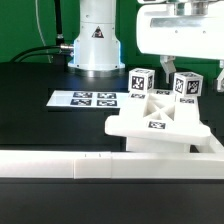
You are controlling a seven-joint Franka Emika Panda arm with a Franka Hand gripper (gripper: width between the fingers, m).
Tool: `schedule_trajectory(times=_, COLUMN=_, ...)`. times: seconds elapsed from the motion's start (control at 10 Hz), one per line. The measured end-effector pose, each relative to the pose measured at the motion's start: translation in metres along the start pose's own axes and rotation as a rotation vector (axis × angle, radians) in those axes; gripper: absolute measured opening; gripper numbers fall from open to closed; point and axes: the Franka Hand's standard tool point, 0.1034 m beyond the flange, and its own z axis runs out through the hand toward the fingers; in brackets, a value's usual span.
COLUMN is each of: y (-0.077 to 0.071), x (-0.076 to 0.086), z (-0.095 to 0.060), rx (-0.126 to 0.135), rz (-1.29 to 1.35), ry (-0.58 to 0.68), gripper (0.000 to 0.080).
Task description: Assemble chair
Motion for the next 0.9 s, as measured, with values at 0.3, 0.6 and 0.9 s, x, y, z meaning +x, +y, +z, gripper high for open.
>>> schedule_trajectory(times=0.3, y=-0.0025, x=0.0025, z=-0.003, rx=-0.004, rz=-0.278, ry=0.009, gripper=0.0649)
schedule_trajectory(times=0.6, y=-0.0019, x=0.003, z=-0.0027, rx=-0.023, rz=-0.559, ry=0.018, gripper=0.0649)
schedule_trajectory(times=0.9, y=-0.0013, x=0.0036, z=-0.0027, rx=-0.036, rz=-0.725, ry=0.022, gripper=0.0649)
